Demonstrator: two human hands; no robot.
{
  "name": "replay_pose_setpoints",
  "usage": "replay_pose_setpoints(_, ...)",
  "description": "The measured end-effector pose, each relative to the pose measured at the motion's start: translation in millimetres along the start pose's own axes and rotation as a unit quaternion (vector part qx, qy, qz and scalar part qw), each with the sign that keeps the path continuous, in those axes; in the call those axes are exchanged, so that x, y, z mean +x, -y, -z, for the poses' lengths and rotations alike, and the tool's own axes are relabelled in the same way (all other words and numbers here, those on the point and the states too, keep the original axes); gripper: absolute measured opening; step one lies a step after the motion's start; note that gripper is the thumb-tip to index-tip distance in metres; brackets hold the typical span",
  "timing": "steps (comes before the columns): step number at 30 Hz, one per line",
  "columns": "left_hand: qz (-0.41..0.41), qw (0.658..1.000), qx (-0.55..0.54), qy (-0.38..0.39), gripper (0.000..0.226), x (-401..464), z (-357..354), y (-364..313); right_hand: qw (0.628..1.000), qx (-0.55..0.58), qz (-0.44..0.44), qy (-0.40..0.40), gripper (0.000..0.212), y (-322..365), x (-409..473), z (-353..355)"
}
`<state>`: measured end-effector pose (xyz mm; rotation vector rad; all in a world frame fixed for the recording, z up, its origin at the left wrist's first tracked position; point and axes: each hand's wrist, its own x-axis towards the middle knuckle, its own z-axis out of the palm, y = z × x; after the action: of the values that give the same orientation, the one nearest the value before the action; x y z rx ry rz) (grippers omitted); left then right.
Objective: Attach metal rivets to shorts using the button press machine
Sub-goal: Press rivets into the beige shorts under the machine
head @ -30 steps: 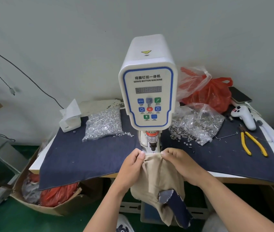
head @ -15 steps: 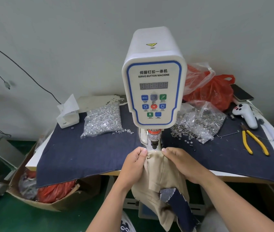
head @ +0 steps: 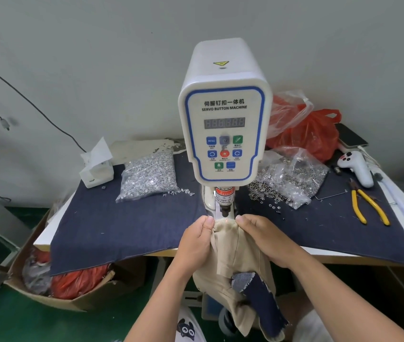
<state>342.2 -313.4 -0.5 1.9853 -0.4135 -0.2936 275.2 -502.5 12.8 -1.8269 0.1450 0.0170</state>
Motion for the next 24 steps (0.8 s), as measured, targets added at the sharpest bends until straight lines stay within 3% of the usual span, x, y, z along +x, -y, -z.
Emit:
replay_pose_setpoints(7, 0.006, 1.0, -0.012, -0.005, 0.04, -1.8, 0.8, 1.7, 1.0, -0.004, -0.002, -0.001, 0.04, -2.1, 0.8, 1.3)
replay_pose_setpoints(24, 0.003, 1.0, -0.003, 0.0, 0.039, -2.5, 1.9, 2.1, 1.0, 0.003, -0.003, 0.009, 0.041, -6.0, 2.1, 1.9)
